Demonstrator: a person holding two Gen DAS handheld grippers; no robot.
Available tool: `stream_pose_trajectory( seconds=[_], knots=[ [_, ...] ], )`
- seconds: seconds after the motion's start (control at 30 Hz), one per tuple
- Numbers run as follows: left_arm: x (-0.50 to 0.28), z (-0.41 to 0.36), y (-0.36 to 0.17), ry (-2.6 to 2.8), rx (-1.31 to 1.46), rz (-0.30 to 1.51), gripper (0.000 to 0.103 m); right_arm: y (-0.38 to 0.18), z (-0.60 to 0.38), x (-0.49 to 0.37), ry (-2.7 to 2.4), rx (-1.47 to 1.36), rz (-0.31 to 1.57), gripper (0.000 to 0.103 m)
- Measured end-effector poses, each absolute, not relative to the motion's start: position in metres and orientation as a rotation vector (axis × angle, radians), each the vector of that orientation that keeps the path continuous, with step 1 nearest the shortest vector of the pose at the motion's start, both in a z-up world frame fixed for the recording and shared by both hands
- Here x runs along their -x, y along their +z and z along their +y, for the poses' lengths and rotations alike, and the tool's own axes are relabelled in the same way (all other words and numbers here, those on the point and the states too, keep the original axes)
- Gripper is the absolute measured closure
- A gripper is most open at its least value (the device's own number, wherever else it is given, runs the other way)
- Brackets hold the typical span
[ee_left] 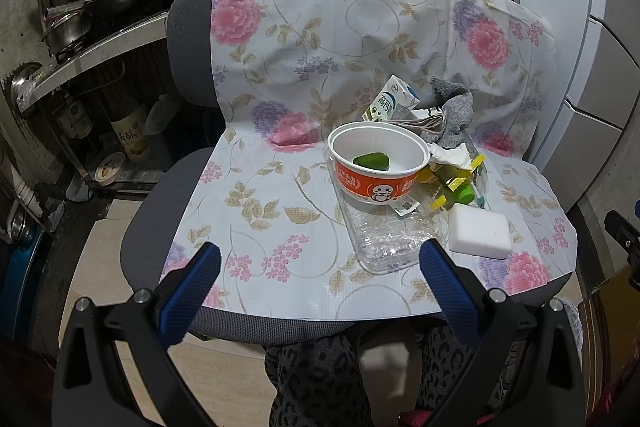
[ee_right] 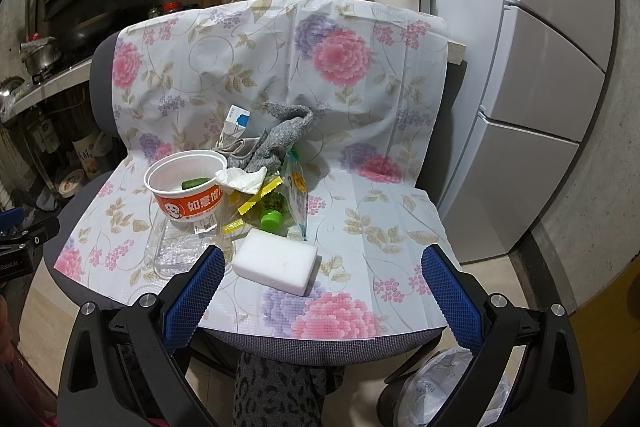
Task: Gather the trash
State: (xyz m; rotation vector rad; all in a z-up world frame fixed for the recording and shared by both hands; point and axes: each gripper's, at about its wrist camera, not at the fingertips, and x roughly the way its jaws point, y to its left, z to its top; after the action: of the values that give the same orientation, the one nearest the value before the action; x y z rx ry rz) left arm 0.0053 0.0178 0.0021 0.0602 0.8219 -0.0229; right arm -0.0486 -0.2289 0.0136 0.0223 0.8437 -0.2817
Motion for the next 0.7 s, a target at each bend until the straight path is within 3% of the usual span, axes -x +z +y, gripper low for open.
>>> stream_pose_trajectory(
  seconds=[0.7],
  knots=[
    [-0.023, 0.023, -0.016, -0.007, -0.052, 0.881, 0.006, -0.013, -0.243, 0.033, -0.233, -0.036, 0.844, 0.006]
  ],
)
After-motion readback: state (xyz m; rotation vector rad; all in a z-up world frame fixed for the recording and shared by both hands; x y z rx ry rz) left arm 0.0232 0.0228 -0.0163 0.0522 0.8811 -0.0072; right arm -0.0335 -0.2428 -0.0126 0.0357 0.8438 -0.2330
